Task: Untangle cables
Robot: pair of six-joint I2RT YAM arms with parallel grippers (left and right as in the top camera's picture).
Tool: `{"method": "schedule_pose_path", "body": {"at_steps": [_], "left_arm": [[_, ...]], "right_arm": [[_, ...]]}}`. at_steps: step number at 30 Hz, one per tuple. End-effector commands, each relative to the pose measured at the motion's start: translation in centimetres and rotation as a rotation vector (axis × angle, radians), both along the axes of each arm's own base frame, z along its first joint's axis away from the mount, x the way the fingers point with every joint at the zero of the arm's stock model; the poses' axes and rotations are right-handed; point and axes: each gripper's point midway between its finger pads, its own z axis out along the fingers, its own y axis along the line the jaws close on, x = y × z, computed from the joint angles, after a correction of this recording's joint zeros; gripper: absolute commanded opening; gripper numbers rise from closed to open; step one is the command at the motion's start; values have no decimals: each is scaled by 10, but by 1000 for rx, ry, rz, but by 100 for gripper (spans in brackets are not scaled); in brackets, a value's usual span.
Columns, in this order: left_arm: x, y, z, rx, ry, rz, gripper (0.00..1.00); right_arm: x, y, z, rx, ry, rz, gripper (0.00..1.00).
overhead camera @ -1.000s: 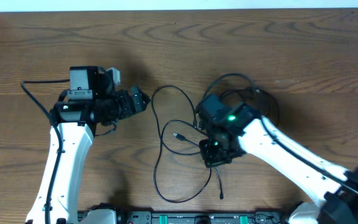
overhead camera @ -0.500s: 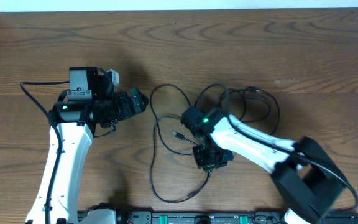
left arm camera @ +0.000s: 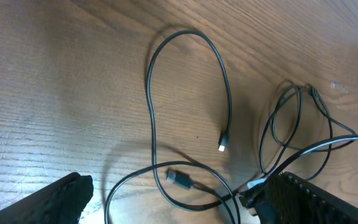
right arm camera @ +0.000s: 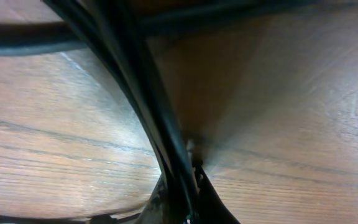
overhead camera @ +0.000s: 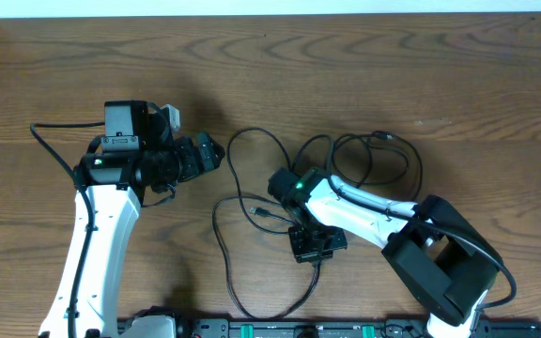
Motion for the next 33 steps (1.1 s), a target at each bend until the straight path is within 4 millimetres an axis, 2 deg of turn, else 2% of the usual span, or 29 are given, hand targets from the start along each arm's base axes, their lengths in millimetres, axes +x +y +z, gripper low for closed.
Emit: {"method": "schedule_pose_path", "body": {"at_steps": [1,3,5,8,11,14,17,21,24,28,33], "left_arm": [[-1,2,4,8,-7,8,96],[-1,2,4,8,-7,9,96],[-1,2,4,8,-7,9,96],[-1,2,4,8,-7,9,96],[-1,2,4,8,-7,9,96],[-1,3,4,8,-7,9,96],[-1,3,3,8,-4,9,96],[-2,2,3,8,0,9,96],[-2,2,3,8,0,9,96],[-2,2,3,8,0,9,96],[-2,2,3,8,0,9,96]], "right_arm": [[23,1,13,15,-80,-22,1],[45,-2,39,40,-167,-17,1],[74,-6,73,87,-281,-26,1],[129,-24,138,149,-518,-96,1],[186,-63,199,163,-774,-217,1],[231,-112,249,175,-973,-297,1],[261,-170,275,126,-1086,-395,1],[291,-266,285,7,-1202,-531,1],[302,-327,274,-74,-1221,-630,1],[314,-401,238,-166,-1200,-753,1],[331,-473,178,-264,-1177,-763,1]]}}
